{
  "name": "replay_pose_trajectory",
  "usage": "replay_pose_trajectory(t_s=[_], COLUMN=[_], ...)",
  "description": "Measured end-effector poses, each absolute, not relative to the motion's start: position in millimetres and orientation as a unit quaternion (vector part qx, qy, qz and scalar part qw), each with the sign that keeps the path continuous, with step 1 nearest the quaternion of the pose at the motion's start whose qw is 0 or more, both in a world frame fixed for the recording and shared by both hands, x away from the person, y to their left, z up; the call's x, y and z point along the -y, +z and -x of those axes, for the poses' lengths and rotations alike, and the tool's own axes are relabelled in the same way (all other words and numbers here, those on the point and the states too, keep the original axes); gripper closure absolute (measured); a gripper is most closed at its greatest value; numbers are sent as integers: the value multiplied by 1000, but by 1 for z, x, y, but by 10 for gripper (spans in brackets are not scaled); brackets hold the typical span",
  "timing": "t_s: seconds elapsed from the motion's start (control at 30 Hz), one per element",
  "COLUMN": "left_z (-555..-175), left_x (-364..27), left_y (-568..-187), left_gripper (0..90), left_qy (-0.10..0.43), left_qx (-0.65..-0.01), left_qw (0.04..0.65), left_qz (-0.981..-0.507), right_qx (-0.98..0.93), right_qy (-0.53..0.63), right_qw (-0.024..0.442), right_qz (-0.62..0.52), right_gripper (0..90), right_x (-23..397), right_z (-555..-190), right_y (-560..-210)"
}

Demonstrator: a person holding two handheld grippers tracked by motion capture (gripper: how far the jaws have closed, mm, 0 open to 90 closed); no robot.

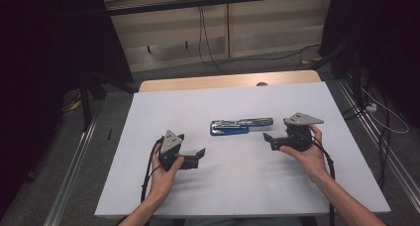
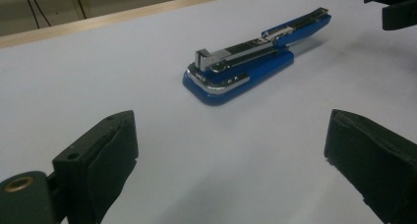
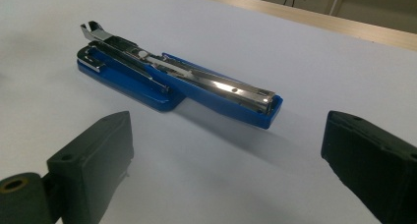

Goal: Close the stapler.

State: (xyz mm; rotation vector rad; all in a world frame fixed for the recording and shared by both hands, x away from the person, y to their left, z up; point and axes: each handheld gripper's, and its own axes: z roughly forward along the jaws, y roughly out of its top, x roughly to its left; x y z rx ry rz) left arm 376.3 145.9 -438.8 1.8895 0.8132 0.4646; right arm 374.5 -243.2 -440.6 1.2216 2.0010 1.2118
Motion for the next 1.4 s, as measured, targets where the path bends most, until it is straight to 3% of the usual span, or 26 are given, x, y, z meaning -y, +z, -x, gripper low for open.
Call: replay_pose_trajectory(t_s=[0.43, 0.8, 1.13, 1.4], left_z=[-400, -424, -431, -434], left_x=[-122, -92, -84, -85], left_y=[-434, -431, -428, -433], left_gripper=[46, 61, 105, 105], left_qy=[210, 212, 217, 210], left_qx=[-310, -289, -298, -306], left_qw=[502, 498, 509, 506], left_qz=[-779, -789, -778, -779], right_qx=[-736, -741, -747, -750], right_qy=[434, 437, 433, 431], right_qw=[254, 252, 242, 233], right_qz=[-453, -443, -442, -444], right_gripper=[174, 356, 584, 837], right_x=[247, 248, 249, 253], right_z=[-377, -378, -380, -378], right_y=[-443, -443, -444, -446])
